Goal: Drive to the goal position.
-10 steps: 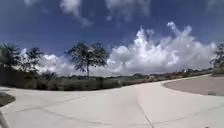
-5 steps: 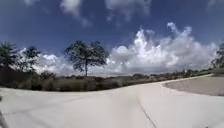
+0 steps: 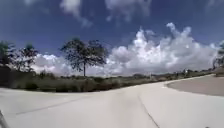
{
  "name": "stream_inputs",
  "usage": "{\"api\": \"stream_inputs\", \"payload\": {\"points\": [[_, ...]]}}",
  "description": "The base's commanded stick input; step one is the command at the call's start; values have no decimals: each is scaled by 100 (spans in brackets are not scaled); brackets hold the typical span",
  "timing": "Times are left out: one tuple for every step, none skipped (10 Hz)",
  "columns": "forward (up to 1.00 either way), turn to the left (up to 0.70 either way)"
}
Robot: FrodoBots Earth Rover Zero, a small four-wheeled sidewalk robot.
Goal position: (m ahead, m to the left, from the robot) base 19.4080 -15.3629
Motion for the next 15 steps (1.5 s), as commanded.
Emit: {"api": "stream_inputs", "payload": {"points": [[70, 0], [70, 0], [70, 0], [70, 0], [70, 0], [70, 0], [70, 0], [70, 0], [70, 0], [70, 0], [70, 0], [70, 0], [70, 0], [70, 0], [70, 0]]}}
